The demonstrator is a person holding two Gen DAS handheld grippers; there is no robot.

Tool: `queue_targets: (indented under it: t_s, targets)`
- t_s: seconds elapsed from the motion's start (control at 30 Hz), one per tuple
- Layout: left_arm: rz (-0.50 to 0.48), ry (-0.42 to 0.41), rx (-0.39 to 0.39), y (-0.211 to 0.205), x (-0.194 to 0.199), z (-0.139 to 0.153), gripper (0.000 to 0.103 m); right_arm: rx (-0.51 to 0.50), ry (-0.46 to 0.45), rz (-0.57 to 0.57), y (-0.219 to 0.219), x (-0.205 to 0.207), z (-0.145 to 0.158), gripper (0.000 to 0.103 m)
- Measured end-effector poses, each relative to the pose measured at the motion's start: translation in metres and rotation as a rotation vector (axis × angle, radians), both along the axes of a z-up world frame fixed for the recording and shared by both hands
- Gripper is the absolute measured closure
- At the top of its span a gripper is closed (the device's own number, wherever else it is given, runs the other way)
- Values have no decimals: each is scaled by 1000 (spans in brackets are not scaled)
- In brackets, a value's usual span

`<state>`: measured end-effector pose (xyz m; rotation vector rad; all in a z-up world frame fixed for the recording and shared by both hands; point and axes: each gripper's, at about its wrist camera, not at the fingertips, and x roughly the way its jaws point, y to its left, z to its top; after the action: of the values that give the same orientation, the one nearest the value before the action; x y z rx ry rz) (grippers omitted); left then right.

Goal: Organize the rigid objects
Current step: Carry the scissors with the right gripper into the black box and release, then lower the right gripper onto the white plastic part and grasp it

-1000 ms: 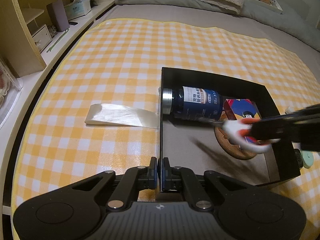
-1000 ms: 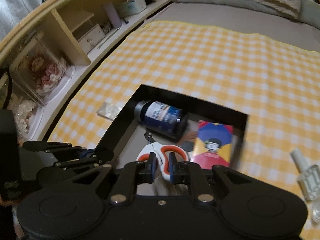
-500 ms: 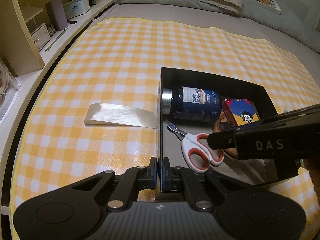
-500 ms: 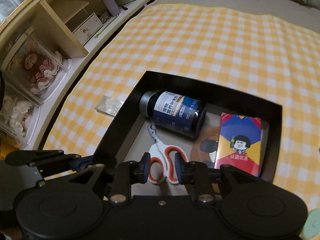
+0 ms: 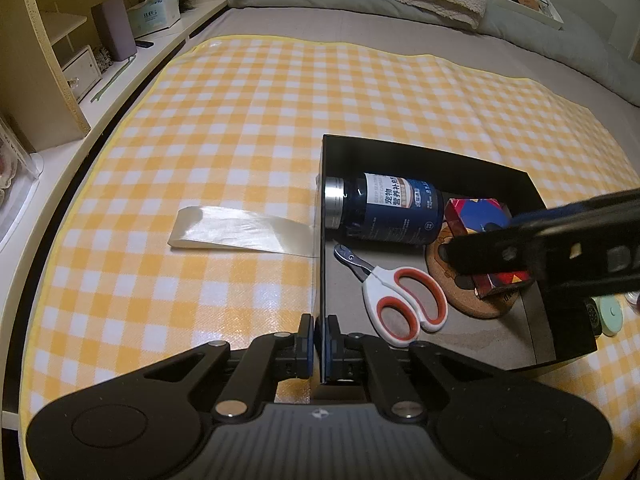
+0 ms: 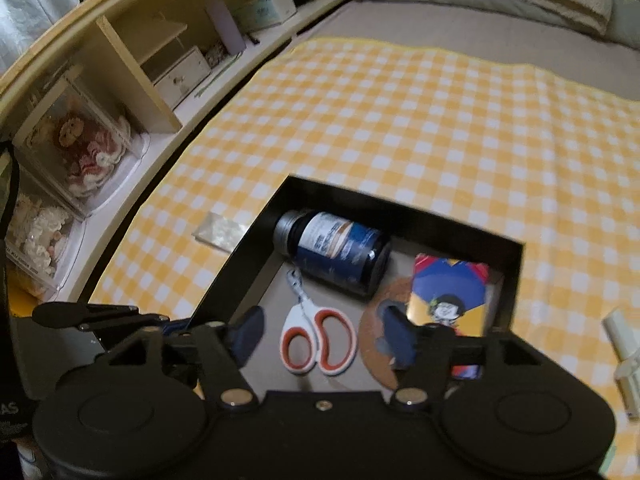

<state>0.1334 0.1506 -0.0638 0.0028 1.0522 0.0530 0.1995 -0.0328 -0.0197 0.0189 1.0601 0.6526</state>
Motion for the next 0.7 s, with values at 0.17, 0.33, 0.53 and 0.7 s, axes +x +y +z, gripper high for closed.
queue_targets:
  t_s: [0.17,0.33,0.53,0.7]
  targets:
    - [0,-1,0,0,0,0,97,-25,-106,-42,-16,-5,16,5]
    - [0,-1,1,-1,0,0,97,-45,-199,-105,-38,-5,28,0]
    - [0,-1,1,0,0,0,97,-41,-239,-184,-74,2,39,0]
    - [0,-1,0,0,0,0,97,-68,-269,-261,-107,6,41,0]
